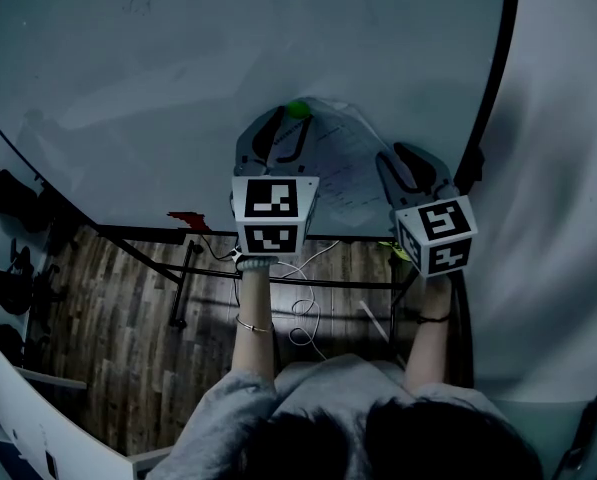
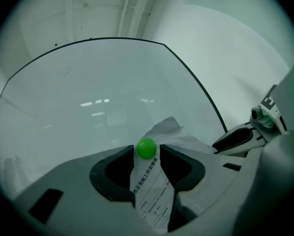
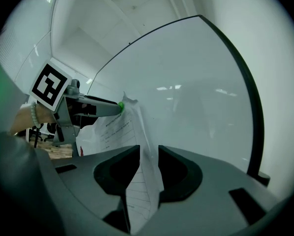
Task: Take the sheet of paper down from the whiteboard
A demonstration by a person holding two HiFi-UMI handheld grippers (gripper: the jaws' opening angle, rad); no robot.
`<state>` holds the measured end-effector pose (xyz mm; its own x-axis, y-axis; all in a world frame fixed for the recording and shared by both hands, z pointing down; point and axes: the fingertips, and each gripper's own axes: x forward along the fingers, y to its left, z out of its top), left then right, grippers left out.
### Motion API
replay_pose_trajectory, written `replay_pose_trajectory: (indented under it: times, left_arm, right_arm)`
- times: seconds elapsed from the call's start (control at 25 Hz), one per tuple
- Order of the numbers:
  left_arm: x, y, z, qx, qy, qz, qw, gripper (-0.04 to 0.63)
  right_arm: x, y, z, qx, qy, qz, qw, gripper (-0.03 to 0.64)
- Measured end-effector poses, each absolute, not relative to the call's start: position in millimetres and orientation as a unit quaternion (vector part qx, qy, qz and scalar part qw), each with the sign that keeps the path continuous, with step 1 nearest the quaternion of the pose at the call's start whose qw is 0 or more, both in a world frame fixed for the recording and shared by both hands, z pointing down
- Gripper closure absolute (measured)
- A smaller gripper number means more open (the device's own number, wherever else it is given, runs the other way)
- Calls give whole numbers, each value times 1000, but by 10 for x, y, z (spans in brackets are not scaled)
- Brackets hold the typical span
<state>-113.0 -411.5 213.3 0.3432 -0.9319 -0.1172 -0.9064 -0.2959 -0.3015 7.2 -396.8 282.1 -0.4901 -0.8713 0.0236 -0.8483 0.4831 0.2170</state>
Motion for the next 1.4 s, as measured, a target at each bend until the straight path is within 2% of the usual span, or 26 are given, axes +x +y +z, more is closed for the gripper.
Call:
replay_pose_trajectory:
  times: [0.32, 0.64, 1.4]
  left_arm:
    - [-1106, -4132, 2109, -784, 587, -50, 197, 449]
    - [-1109, -4159, 2113, -773, 592, -56, 220, 462]
    - [-1159, -4133, 2067, -763, 606, -44, 221, 465]
  right_arm:
    - [-10, -4038, 2901, 492, -861, -86, 93, 529]
    - [-78, -4050, 2929, 483, -863, -96, 111, 612]
    - [-139, -4026, 3012, 458, -880, -62, 107, 615]
